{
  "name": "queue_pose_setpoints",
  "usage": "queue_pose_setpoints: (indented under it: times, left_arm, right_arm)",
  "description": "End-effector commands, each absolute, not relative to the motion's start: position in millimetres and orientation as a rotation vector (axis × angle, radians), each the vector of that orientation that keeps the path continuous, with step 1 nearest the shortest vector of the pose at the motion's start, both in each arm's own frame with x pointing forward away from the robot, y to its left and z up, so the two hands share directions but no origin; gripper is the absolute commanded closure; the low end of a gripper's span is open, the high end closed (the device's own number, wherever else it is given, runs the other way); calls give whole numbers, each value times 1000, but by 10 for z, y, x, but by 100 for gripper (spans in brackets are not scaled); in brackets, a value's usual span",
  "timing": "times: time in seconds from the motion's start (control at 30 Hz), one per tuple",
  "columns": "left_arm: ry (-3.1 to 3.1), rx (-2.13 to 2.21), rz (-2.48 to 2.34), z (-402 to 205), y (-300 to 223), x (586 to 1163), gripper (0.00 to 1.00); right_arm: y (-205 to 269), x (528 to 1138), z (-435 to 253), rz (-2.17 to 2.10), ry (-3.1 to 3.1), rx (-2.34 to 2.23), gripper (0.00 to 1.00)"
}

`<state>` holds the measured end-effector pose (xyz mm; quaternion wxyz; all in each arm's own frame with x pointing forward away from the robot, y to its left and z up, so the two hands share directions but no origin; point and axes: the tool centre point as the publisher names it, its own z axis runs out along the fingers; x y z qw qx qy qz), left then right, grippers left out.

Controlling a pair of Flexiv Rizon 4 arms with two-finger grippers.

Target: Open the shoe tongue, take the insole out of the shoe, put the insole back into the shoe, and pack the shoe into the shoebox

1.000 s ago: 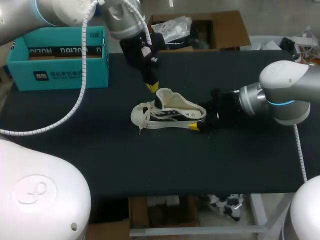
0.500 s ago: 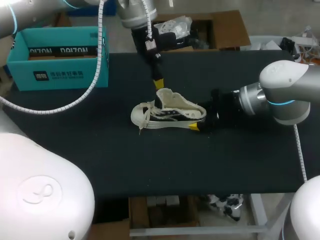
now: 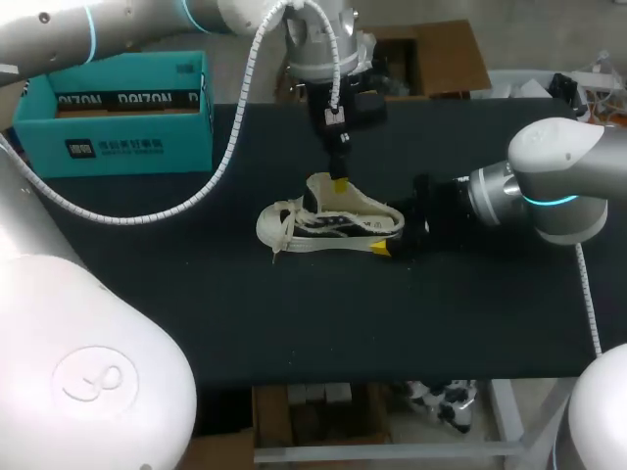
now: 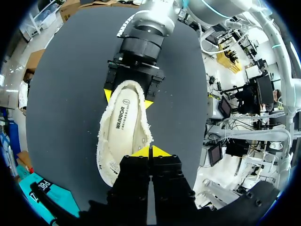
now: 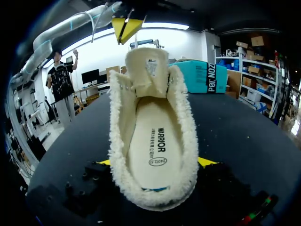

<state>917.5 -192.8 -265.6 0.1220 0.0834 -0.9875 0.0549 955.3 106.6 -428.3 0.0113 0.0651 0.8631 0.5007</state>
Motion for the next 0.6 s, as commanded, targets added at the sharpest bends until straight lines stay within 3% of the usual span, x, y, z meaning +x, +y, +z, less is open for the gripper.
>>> queue_pose_setpoints:
  times: [0.03, 0.3, 0.6]
  left_arm:
    - [-2933, 266, 258, -2659, -1842, 9094, 100]
    - [-2933, 266, 258, -2659, -1842, 9094, 100]
    - [-3028, 81, 287, -3150, -1966, 9182, 100]
  right_arm:
    - [1052, 9589, -4323, 1568, 2691, 200, 100]
    - [1052, 9589, -4323, 1568, 2691, 200, 100]
    - [1052, 9589, -4323, 1568, 2691, 200, 100]
